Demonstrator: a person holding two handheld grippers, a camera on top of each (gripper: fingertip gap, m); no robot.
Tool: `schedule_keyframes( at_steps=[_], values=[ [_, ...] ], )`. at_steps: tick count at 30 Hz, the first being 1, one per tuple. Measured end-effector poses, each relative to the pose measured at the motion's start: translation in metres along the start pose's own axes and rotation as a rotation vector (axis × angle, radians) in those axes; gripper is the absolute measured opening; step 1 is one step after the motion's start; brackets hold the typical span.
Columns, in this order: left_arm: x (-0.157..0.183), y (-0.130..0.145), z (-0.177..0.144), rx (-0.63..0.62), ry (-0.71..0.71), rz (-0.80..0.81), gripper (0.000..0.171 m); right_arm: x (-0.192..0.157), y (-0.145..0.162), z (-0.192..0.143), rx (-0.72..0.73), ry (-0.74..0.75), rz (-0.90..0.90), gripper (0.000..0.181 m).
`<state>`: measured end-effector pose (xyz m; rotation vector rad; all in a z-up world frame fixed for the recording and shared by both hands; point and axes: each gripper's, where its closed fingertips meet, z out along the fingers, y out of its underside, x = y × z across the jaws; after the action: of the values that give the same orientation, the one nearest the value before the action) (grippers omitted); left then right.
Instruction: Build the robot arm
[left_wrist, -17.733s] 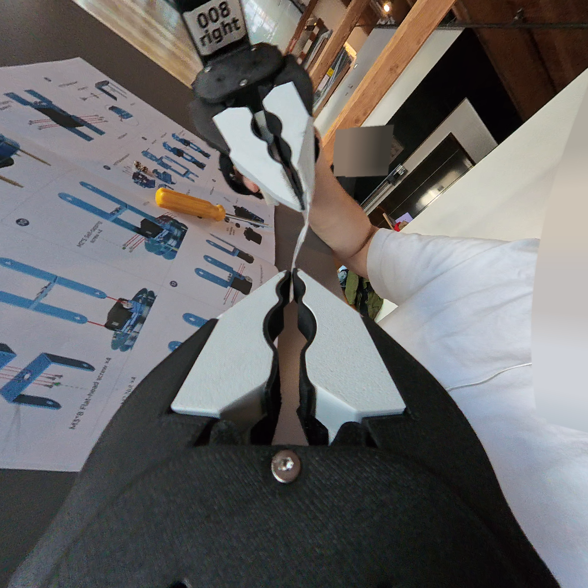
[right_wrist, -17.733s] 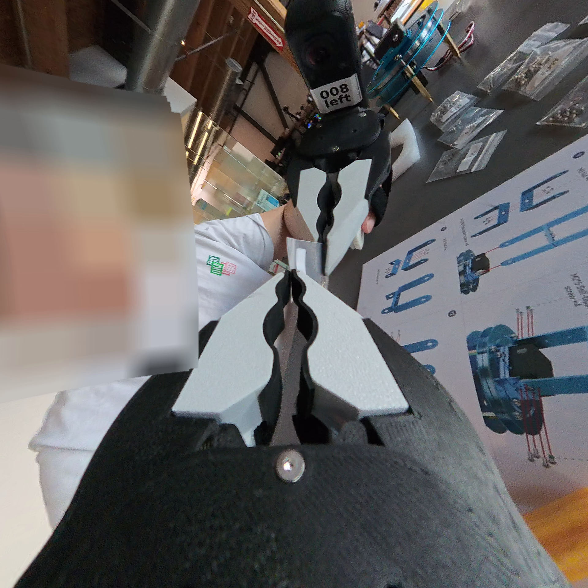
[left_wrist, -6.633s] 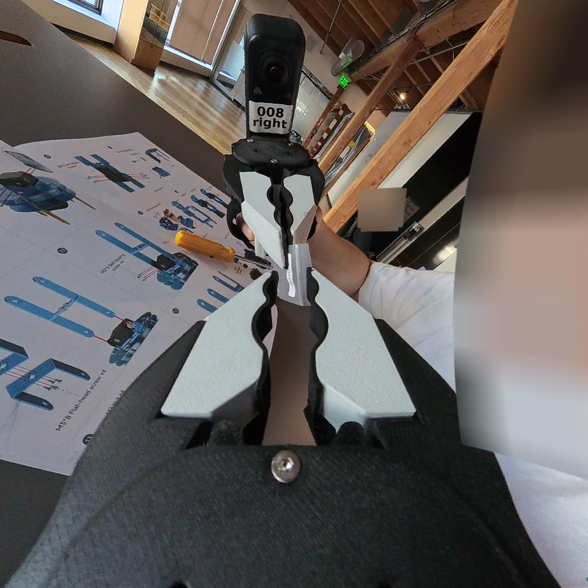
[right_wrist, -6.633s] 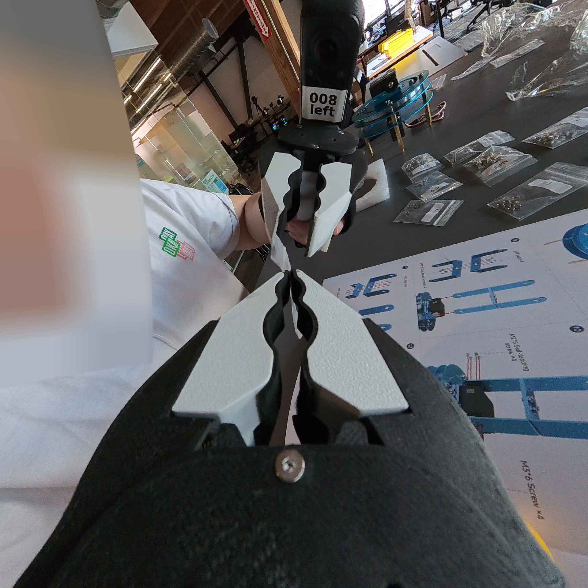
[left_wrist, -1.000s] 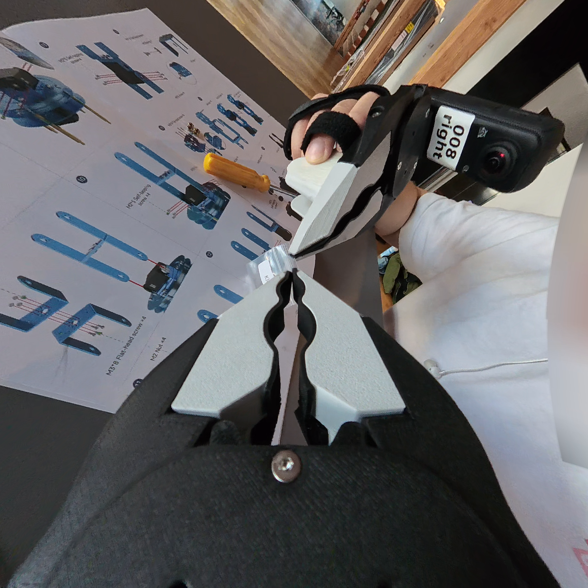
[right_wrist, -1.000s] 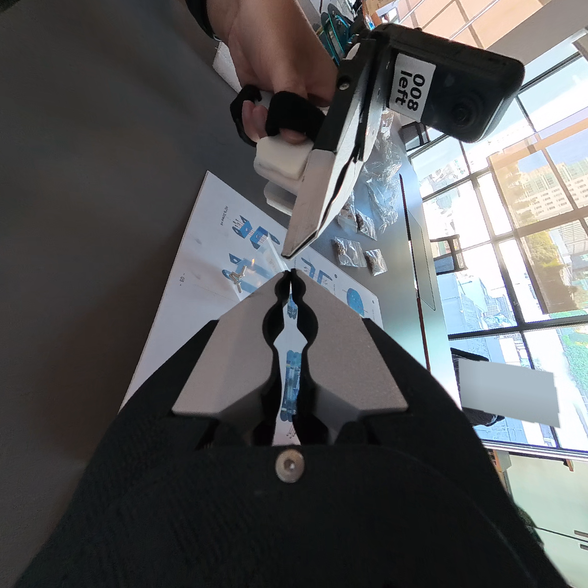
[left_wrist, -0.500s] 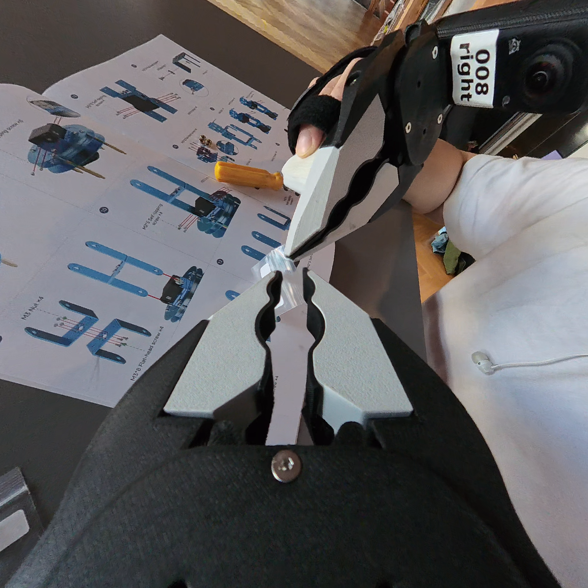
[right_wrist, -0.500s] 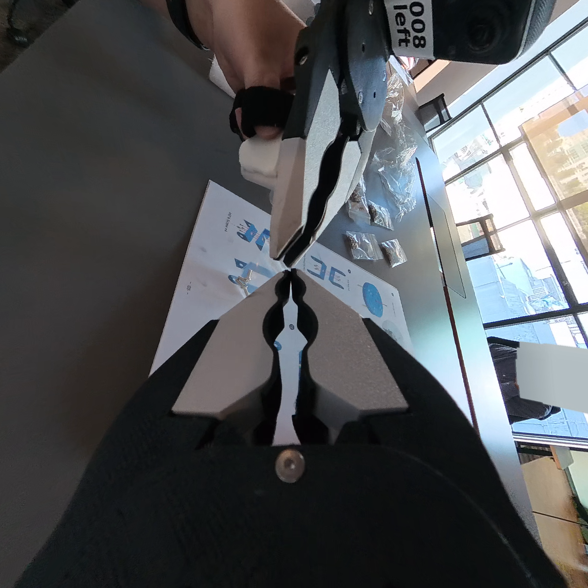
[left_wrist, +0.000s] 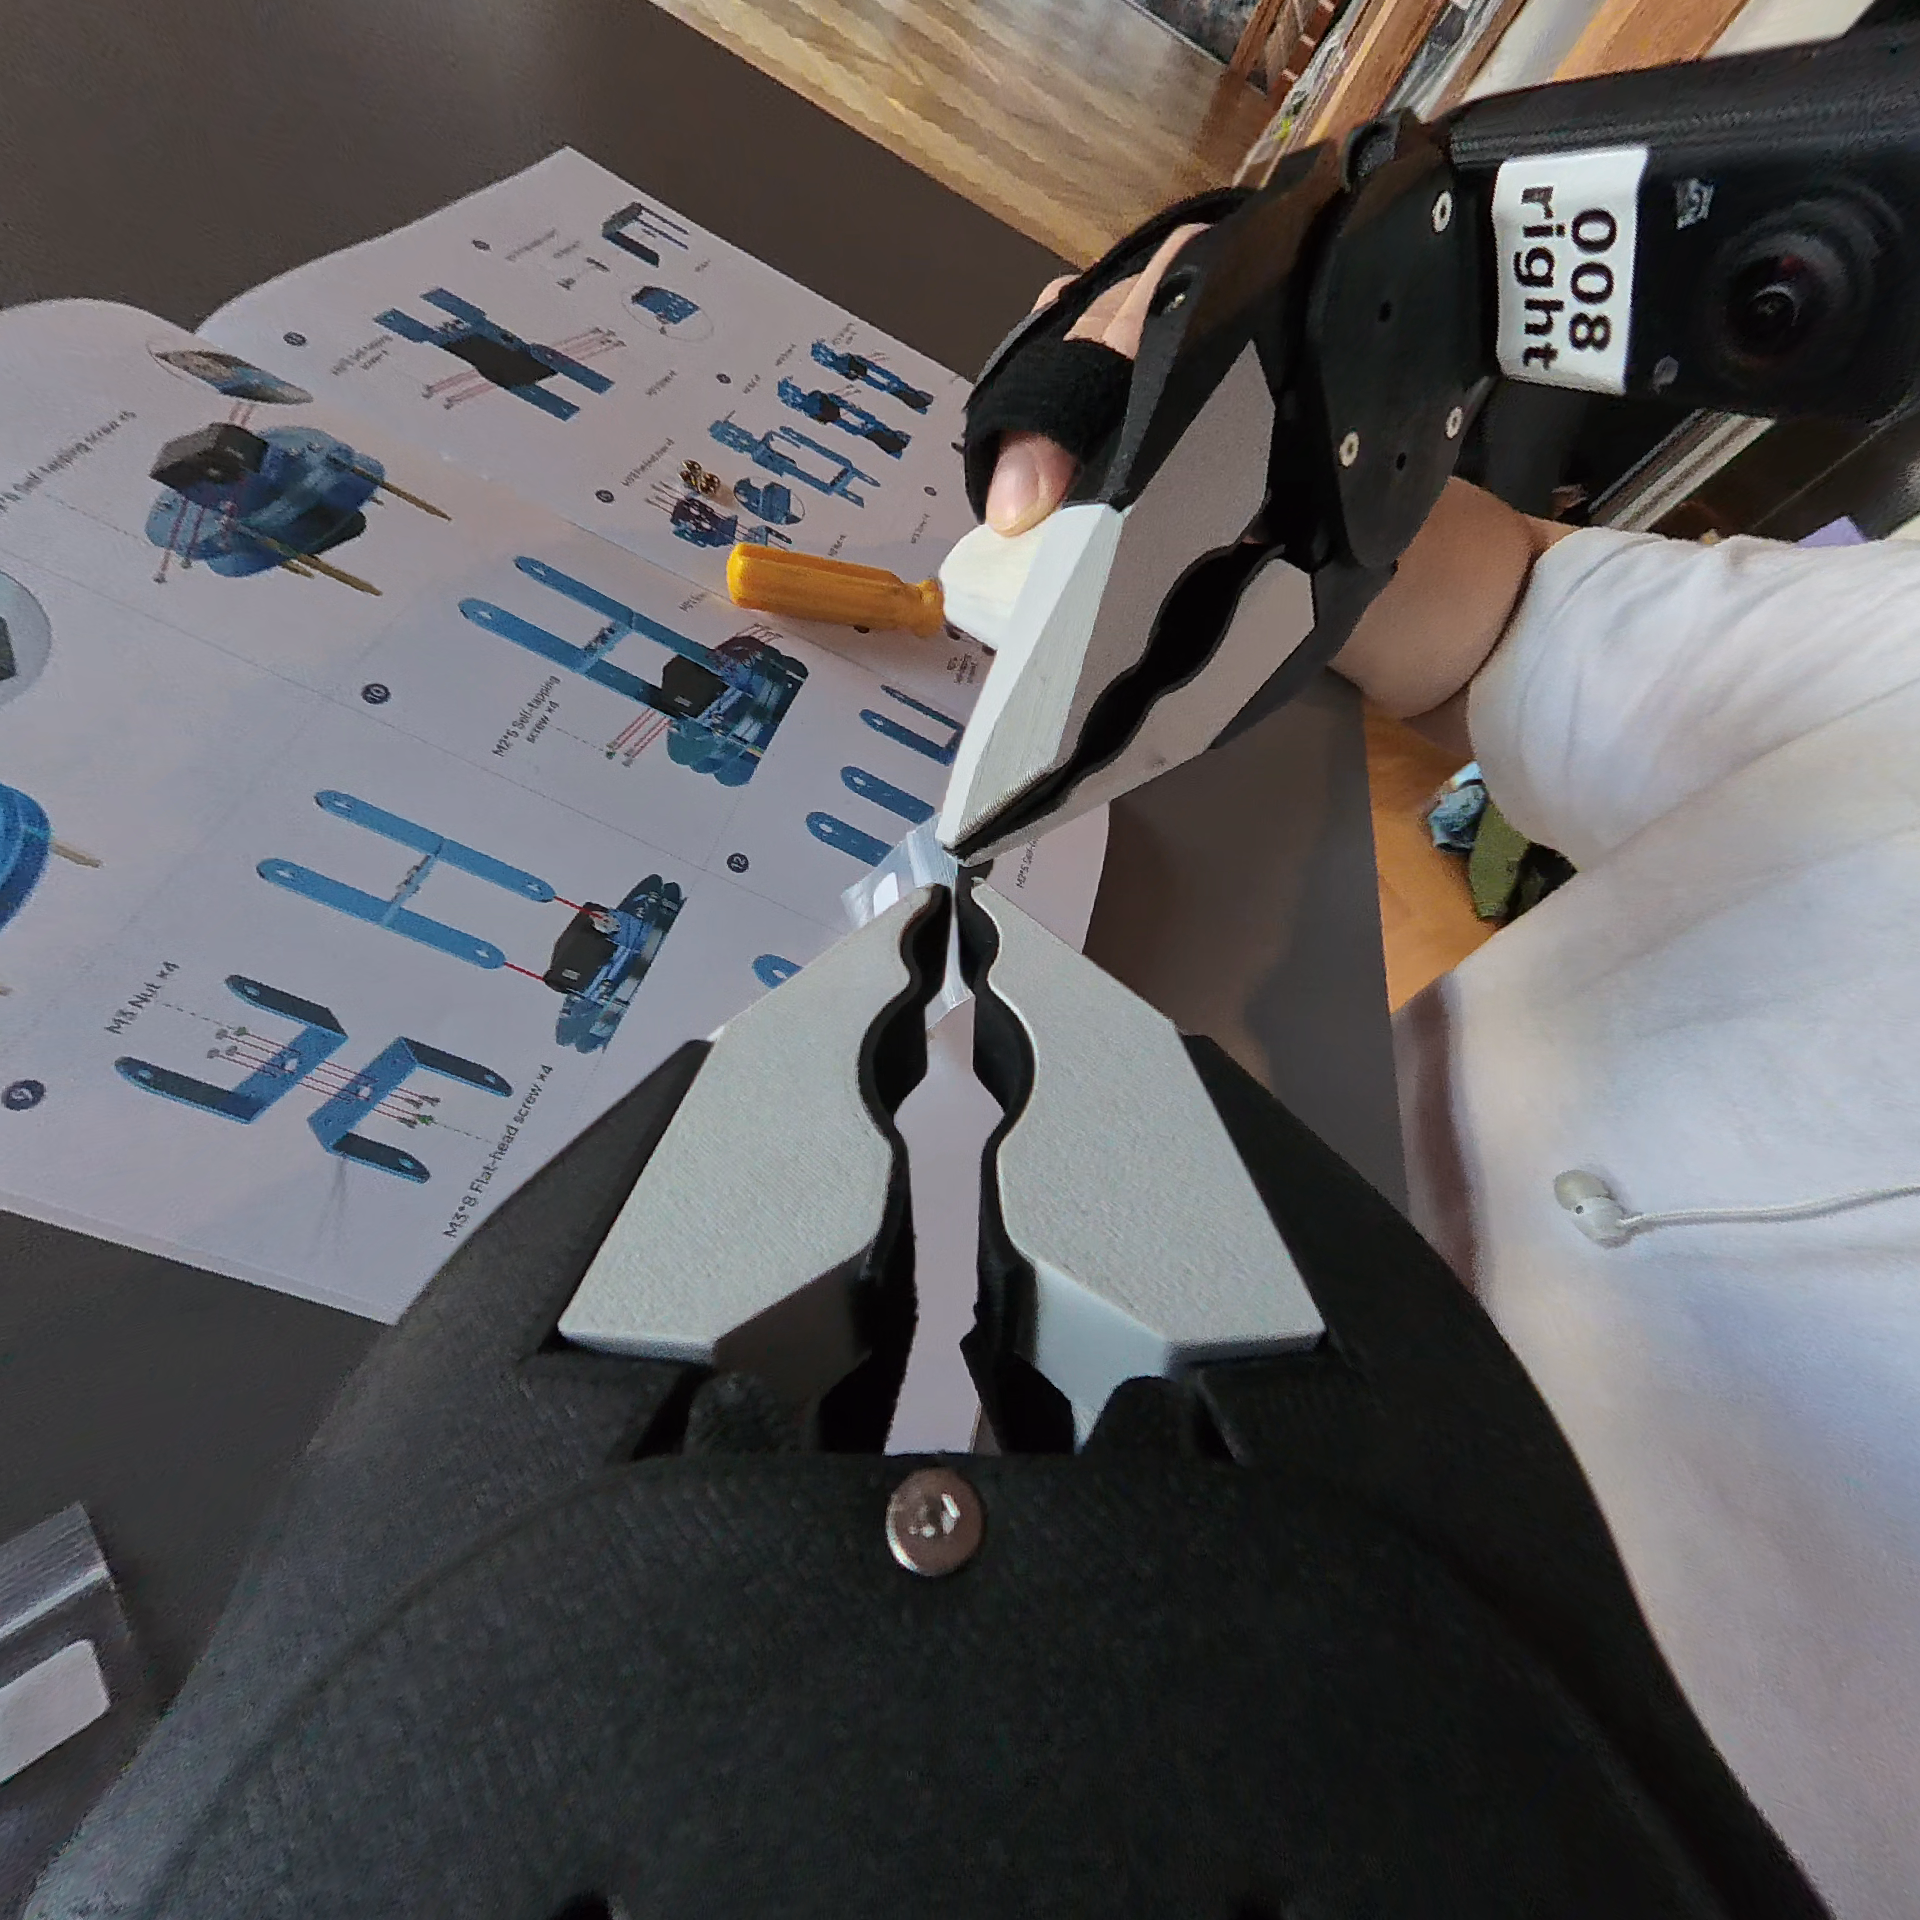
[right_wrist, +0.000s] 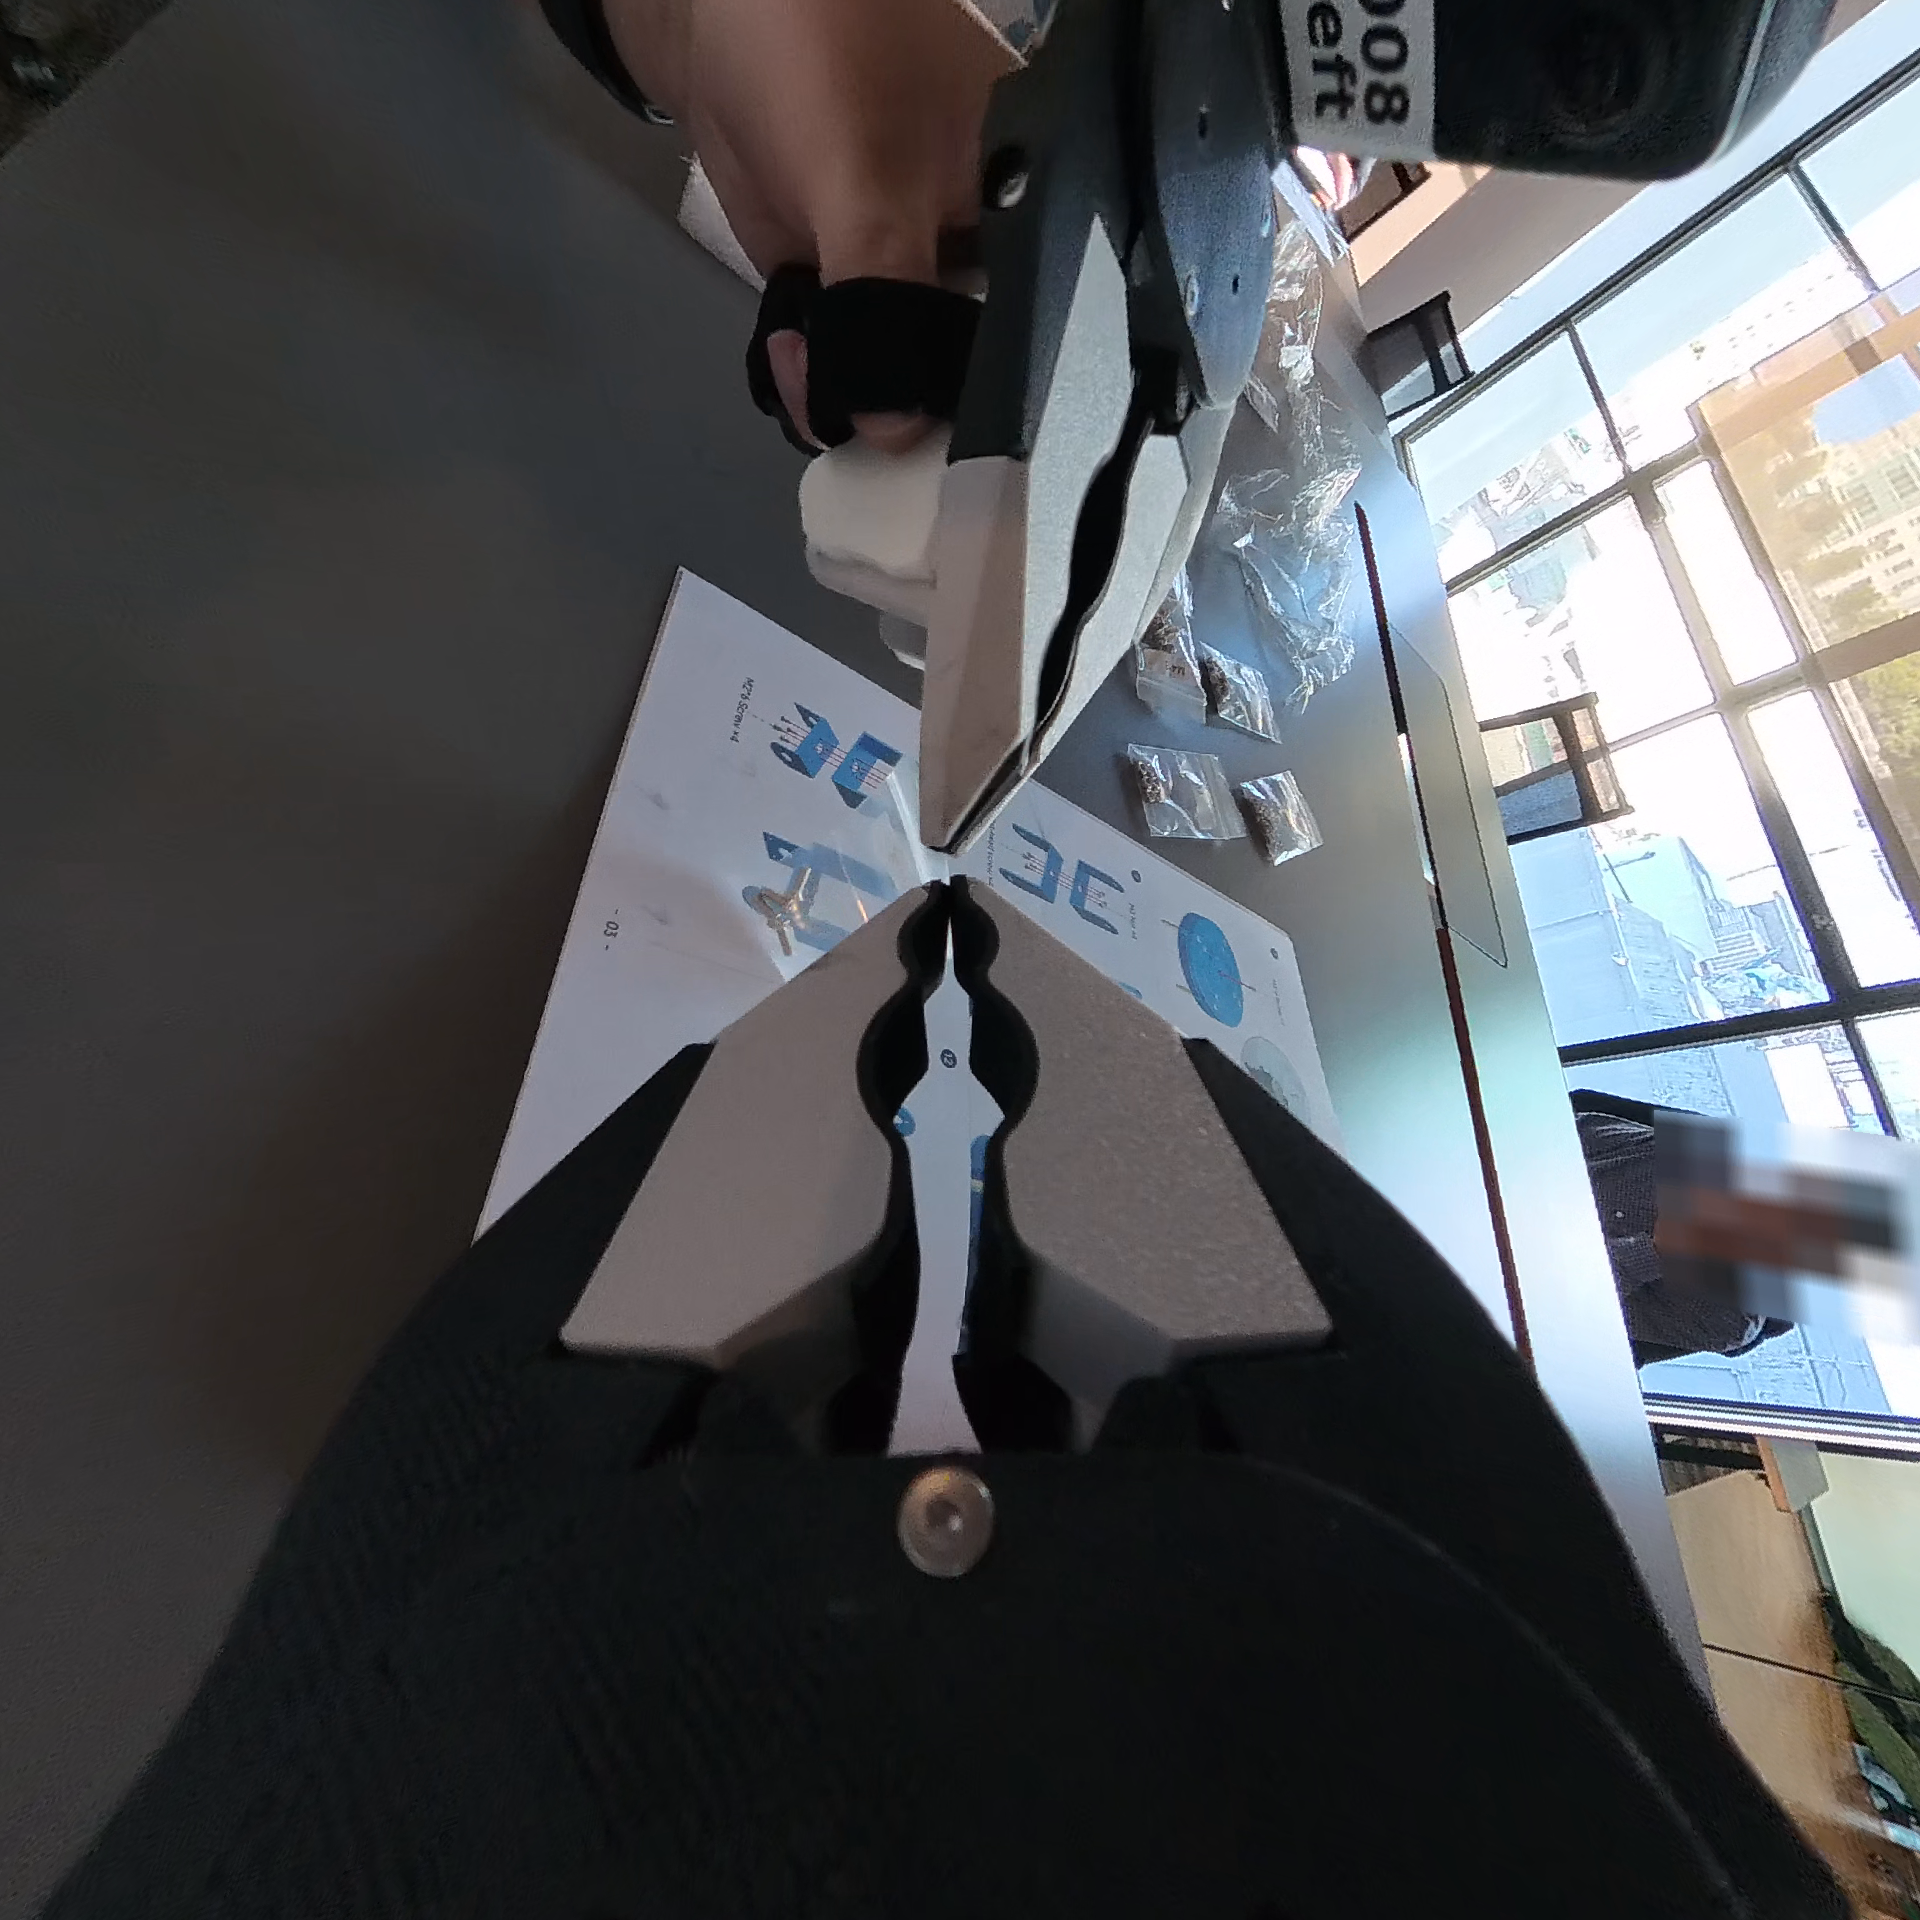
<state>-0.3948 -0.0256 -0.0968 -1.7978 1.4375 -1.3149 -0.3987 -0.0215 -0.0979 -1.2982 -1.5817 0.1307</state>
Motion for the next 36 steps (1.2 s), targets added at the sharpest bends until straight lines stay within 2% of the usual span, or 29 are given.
schedule_keyframes(
  at_steps=[9, 17, 29, 31, 33, 35, 36],
  values=[
    [0.000, 0.003, 0.000, -0.001, 0.083, -0.121, 0.000, -0.002, 0.001, 0.002, 0.006, 0.005, -0.044, 0.000],
    [0.001, -0.001, -0.003, 0.049, 0.186, -0.272, 0.000, 0.000, -0.002, 0.000, 0.032, 0.021, -0.061, 0.000],
    [-0.003, -0.005, -0.006, 0.093, 0.238, -0.366, 0.000, 0.007, -0.004, -0.004, 0.027, 0.066, -0.103, 0.000],
    [-0.008, -0.007, -0.009, 0.113, 0.223, -0.390, 0.000, 0.013, -0.010, -0.006, 0.040, 0.091, -0.066, 0.000],
    [-0.011, -0.010, -0.012, 0.139, 0.218, -0.411, 0.000, 0.009, -0.023, -0.008, 0.081, 0.033, 0.051, 0.006],
    [-0.012, -0.011, -0.013, 0.146, 0.227, -0.420, 0.000, 0.009, -0.023, -0.004, 0.068, -0.005, 0.161, 0.025],
    [-0.011, -0.010, -0.013, 0.140, 0.232, -0.418, 0.000, 0.010, -0.019, -0.003, 0.048, -0.009, 0.186, 0.027]
  ],
)
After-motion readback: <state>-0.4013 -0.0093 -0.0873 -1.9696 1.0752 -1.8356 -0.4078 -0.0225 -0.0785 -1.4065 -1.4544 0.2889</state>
